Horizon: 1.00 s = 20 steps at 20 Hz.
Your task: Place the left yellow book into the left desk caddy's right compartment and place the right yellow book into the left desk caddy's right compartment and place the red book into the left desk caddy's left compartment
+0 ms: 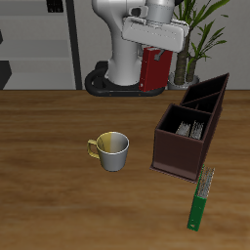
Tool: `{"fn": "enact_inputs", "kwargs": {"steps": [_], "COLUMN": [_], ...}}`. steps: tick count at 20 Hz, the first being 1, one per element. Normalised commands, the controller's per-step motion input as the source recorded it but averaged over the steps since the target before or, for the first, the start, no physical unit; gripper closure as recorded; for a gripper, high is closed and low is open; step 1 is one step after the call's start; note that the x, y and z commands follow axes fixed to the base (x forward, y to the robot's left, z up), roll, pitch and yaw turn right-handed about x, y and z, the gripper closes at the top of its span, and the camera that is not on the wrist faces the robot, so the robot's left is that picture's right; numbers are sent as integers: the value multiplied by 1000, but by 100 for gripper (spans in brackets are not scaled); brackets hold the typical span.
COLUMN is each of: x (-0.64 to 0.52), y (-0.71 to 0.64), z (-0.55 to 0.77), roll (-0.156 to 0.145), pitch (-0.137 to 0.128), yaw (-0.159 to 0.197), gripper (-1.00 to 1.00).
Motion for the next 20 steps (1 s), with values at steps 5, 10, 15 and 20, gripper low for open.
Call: {"fn": "enact_inputs", "kwargs": {"steps": [5,10,15,20], "x": [-636,-461,-235,-226], "y": [421,446,233,348], "z": [-44,-107,20,-72], "roll": [45,88,32,69], "pitch": [-24,-11,-26,-12], "yaw": [10,41,26,13], "gripper": [100,100,100,100]}}
